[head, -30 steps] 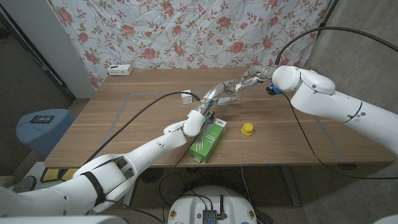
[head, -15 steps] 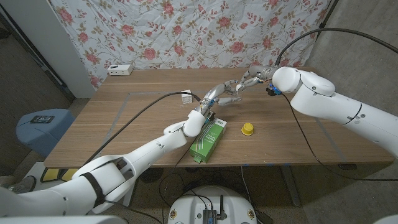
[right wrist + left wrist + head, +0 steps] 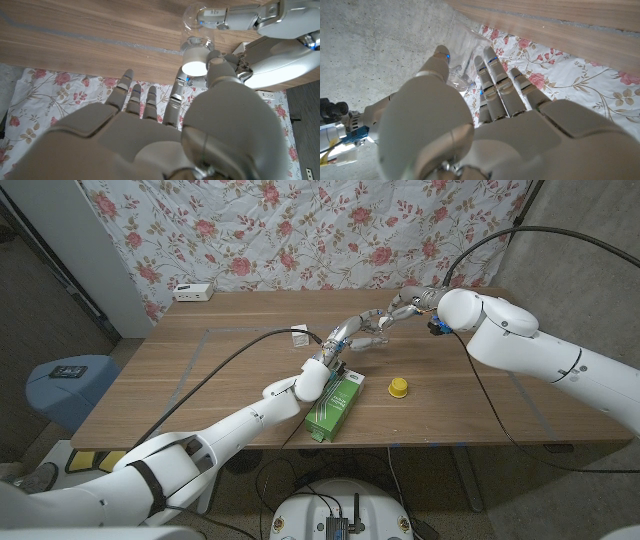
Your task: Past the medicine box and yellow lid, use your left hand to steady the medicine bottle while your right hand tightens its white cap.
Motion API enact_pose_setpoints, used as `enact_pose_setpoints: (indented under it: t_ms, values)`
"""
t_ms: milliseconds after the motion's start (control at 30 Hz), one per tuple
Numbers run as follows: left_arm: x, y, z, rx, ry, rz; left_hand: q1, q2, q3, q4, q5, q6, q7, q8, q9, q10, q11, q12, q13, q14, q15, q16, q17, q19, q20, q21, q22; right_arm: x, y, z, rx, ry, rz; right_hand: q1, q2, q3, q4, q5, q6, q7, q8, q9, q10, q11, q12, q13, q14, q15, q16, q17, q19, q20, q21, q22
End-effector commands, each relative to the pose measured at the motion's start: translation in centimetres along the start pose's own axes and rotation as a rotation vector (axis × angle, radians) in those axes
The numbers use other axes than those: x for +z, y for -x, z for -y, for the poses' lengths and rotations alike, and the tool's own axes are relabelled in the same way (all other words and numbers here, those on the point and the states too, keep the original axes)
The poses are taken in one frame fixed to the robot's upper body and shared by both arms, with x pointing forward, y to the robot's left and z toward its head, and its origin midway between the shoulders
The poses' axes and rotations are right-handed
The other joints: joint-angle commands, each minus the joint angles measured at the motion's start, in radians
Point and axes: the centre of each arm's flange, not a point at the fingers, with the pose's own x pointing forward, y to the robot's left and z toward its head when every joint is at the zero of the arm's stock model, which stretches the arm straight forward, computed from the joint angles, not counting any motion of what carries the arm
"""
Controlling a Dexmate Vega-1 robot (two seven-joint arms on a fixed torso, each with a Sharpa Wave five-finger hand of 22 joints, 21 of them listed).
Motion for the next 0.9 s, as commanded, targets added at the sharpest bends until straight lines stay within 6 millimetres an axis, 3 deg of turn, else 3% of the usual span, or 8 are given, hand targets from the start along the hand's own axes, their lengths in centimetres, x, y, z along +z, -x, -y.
enact_pose_setpoints:
  t_ms: [33, 900]
  values:
    - [0.02, 0.22, 0.01, 0.000, 0.001, -0.002, 0.001, 0.012, 0.008, 0.004, 0.009, 0.001, -0.005, -0.001, 0.006, 0.082, -0.070, 0.007, 0.005, 0.007, -0.063, 0.002, 0.001, -0.007, -0.120, 0.004, 0.002, 0.05, 0.30, -0.31, -0.018, -0.005, -0.005, -0.001, -0.001, -0.002, 0.010, -0.003, 0.028, -0.006, 0.012, 0.005, 0.017, -0.006, 0.007, 0.001, 0.013, 0.000, 0.008, 0.003, 0.013, -0.002, 0.006, 0.003]
    - [-0.18, 0.16, -0.44, 0.002, 0.002, 0.003, -0.003, 0.011, 0.010, 0.004, 0.009, 0.003, -0.006, -0.001, 0.006, 0.082, -0.070, 0.007, 0.005, 0.007, -0.061, 0.002, 0.002, -0.007, -0.119, 0.004, 0.002, -0.22, -0.42, -0.73, -0.029, -0.049, -0.026, -0.065, -0.010, -0.031, 0.037, -0.015, 0.096, 0.015, 0.032, 0.002, 0.061, -0.009, 0.009, 0.000, 0.049, -0.005, 0.018, 0.008, 0.035, -0.008, 0.009, 0.003]
